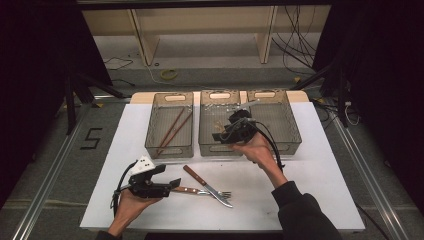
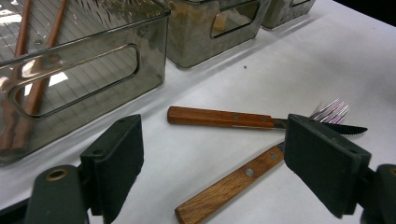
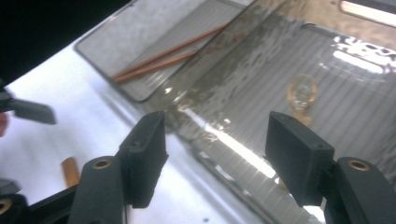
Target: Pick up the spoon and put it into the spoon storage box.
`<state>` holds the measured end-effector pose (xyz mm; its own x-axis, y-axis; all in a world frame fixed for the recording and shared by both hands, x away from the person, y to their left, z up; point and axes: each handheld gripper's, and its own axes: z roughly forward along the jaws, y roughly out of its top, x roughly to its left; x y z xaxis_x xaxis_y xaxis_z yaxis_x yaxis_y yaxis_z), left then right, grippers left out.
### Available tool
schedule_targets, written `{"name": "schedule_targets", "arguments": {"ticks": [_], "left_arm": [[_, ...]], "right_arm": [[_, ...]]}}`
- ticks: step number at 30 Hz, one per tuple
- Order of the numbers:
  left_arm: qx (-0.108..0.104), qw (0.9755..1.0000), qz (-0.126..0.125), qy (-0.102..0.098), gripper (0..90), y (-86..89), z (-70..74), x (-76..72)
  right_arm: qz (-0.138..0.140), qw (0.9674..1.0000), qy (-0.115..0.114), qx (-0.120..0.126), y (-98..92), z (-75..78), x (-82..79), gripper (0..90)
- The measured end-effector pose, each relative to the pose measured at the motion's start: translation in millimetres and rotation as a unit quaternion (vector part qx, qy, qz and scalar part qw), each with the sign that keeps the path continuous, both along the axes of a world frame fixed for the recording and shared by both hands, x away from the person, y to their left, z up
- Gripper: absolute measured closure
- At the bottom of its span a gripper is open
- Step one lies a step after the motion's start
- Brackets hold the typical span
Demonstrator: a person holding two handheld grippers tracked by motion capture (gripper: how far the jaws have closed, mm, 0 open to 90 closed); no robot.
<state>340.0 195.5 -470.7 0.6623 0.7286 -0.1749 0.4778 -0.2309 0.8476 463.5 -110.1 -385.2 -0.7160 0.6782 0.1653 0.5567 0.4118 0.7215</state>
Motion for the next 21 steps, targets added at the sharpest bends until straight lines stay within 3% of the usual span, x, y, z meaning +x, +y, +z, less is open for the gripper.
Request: {"name": "schedule_targets", "arguments": {"ticks": [8, 21], "left_arm": [[0.000, 1.0000, -0.003, -0.001, 19.6, -0.3, 0.1, -0.3], [0.001, 1.0000, -0.004, -0.001, 19.4, 0.3, 0.7, 0.1]], "right_arm": [[0.021, 0.9998, -0.001, 0.002, -0.1, -4.2, -20.2, 36.0], [0.039, 0.9992, 0.006, -0.001, -3.4, -15.4, -38.3, 35.7]]}}
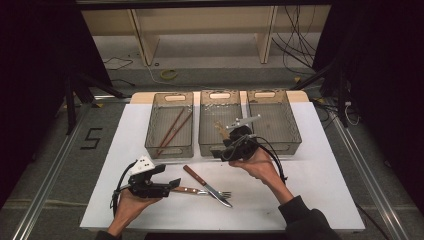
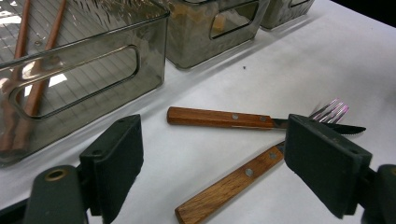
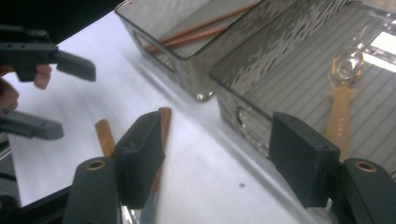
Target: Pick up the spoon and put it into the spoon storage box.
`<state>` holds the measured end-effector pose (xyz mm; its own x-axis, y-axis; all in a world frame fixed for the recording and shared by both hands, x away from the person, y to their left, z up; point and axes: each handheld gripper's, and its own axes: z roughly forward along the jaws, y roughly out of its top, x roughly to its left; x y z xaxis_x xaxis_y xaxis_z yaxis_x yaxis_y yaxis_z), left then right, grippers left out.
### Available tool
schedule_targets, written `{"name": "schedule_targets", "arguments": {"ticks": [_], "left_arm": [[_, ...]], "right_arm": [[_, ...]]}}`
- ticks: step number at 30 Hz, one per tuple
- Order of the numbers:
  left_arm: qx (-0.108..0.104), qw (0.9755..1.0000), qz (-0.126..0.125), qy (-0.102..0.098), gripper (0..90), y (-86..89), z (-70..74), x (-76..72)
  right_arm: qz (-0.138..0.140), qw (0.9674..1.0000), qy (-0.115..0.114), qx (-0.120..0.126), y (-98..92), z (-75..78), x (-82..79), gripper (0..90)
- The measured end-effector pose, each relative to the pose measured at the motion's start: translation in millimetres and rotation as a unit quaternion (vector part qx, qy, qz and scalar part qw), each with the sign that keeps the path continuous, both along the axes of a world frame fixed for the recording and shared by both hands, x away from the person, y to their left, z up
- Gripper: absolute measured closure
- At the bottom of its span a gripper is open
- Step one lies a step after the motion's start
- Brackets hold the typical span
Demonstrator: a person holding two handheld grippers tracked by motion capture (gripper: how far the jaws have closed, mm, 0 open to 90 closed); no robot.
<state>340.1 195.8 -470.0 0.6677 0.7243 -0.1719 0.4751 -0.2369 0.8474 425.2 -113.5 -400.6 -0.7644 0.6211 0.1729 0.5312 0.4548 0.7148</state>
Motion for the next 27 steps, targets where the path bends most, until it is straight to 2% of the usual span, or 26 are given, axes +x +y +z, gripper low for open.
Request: {"name": "schedule_targets", "arguments": {"ticks": [11, 27], "left_arm": [[0.003, 1.0000, -0.003, 0.001, 19.3, -0.6, -0.3, 0.3], [0.002, 1.0000, -0.002, 0.000, 19.3, -0.3, -0.3, 0.1]], "right_arm": [[0.008, 0.9999, 0.013, -0.007, -5.7, -16.1, -11.8, 35.6], [0.028, 0.9993, 0.011, -0.021, 6.9, -24.2, -24.0, 36.4]]}}
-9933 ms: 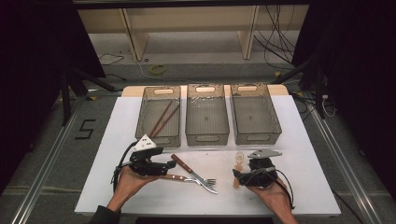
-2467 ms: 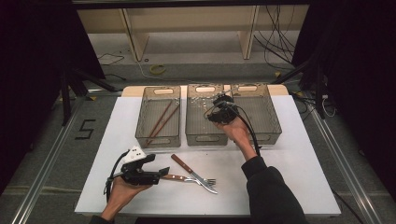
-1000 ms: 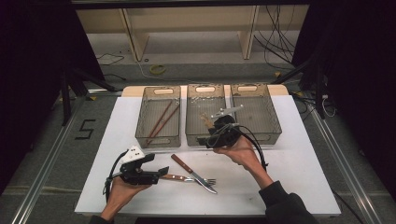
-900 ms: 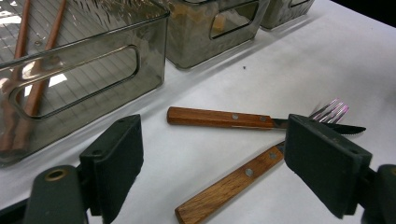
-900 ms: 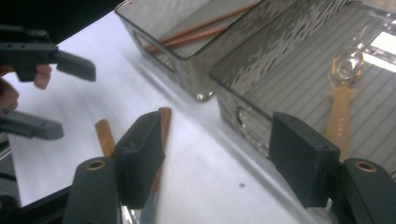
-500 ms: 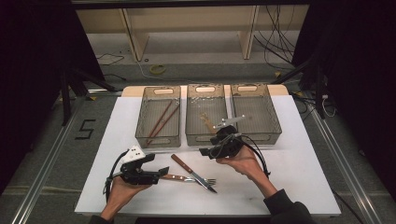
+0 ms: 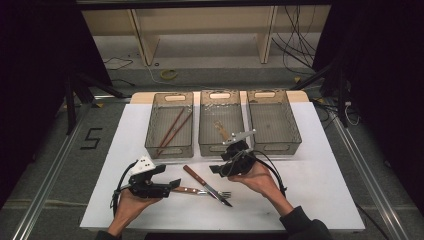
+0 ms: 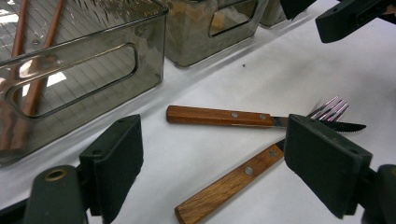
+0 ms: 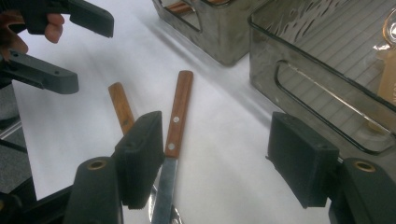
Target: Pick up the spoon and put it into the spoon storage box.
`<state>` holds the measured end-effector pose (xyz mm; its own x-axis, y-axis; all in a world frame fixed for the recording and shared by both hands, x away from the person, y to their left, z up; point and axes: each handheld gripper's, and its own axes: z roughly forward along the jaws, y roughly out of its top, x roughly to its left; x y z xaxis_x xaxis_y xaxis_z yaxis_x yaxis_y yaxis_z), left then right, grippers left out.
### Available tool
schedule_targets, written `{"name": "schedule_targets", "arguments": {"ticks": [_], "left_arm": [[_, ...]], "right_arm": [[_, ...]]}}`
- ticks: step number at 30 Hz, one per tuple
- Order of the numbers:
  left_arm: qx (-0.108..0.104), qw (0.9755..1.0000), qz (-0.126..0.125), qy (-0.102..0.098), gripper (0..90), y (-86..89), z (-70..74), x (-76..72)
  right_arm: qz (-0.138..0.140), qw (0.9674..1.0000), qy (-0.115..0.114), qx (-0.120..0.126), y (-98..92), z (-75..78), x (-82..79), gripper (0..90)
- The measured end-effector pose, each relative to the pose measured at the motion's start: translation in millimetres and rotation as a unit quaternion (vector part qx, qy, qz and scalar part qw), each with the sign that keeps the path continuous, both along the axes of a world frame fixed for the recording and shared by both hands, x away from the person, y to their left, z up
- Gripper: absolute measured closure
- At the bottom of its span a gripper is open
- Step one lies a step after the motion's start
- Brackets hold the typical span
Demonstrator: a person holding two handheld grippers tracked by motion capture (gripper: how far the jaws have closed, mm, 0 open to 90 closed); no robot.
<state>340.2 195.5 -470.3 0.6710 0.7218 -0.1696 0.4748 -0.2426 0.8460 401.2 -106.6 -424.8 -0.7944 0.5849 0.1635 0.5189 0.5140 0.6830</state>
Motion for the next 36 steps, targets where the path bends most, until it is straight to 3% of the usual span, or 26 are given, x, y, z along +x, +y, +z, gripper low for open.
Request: {"name": "schedule_targets", "arguments": {"ticks": [11, 16, 31, 36], "left_arm": [[0.008, 0.9999, -0.009, -0.006, 19.5, -5.7, 5.2, 6.6], [0.027, 0.9992, -0.030, 0.004, 19.4, -13.2, 8.6, 16.1], [0.076, 0.9944, -0.073, 0.012, 19.6, -33.3, 16.3, 42.1], [0.081, 0.9935, -0.078, 0.016, 19.7, -35.3, 15.3, 46.6]], "right_arm": [[0.011, 0.9999, 0.010, -0.004, -2.2, -5.8, -11.0, 34.6], [0.014, 0.9998, 0.012, -0.006, -10.8, -9.3, -19.8, 33.7], [-0.003, 0.9999, 0.010, 0.002, -44.0, -14.9, -34.3, 33.0], [-0.012, 0.9998, 0.011, 0.009, -54.9, -15.2, -37.9, 32.4]]}}
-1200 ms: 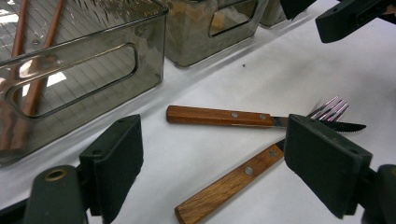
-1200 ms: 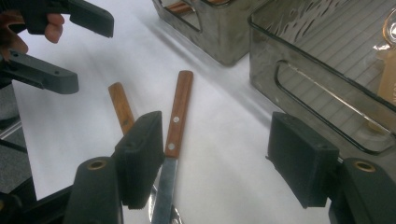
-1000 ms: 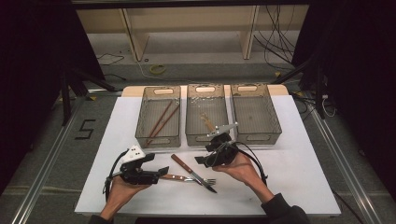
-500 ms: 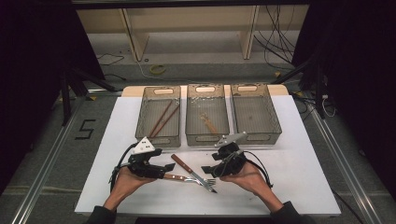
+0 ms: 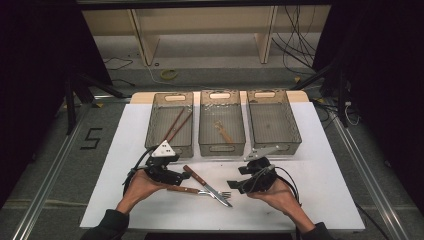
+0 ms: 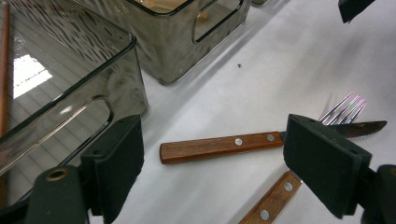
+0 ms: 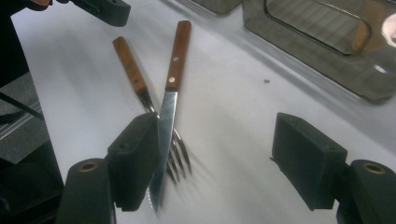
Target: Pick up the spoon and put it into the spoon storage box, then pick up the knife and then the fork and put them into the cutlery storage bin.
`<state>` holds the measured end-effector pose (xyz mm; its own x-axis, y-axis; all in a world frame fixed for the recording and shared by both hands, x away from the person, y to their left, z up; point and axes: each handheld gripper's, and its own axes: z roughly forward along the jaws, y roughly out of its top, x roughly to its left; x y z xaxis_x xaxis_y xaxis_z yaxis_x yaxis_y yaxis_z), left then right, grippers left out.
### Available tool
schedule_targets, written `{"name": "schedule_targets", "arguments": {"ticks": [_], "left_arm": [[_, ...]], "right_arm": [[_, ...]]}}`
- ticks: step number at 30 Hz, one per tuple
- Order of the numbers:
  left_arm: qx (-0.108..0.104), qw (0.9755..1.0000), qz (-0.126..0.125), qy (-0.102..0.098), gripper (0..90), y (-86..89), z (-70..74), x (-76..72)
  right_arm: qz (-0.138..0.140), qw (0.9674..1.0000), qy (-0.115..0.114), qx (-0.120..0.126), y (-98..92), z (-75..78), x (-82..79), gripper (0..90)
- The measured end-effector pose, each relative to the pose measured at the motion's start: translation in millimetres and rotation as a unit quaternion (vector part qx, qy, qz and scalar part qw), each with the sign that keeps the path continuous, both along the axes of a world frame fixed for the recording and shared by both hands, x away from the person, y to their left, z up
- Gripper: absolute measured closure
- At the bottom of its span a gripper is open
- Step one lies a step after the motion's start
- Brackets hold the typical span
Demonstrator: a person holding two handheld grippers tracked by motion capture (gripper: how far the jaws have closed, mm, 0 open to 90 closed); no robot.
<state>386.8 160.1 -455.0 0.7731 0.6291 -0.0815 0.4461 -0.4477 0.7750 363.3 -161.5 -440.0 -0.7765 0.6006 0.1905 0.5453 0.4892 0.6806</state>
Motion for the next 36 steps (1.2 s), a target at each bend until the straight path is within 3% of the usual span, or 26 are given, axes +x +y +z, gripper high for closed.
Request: {"name": "schedule_targets", "arguments": {"ticks": [16, 27, 36], "left_arm": [[0.017, 0.9998, 0.002, 0.004, 21.1, -4.2, -2.2, 14.3], [0.034, 0.9994, 0.001, 0.004, 27.6, -12.9, -3.8, 25.7], [0.053, 0.9985, -0.004, 0.010, 44.8, -23.2, -9.8, 35.8]], "right_arm": [[-0.023, 0.9997, 0.001, 0.011, -27.6, -4.0, -9.5, 31.2], [-0.034, 0.9993, 0.003, 0.016, -41.2, -5.3, -16.8, 31.2], [-0.040, 0.9990, 0.002, 0.020, -49.7, -6.2, -20.0, 31.3]]}}
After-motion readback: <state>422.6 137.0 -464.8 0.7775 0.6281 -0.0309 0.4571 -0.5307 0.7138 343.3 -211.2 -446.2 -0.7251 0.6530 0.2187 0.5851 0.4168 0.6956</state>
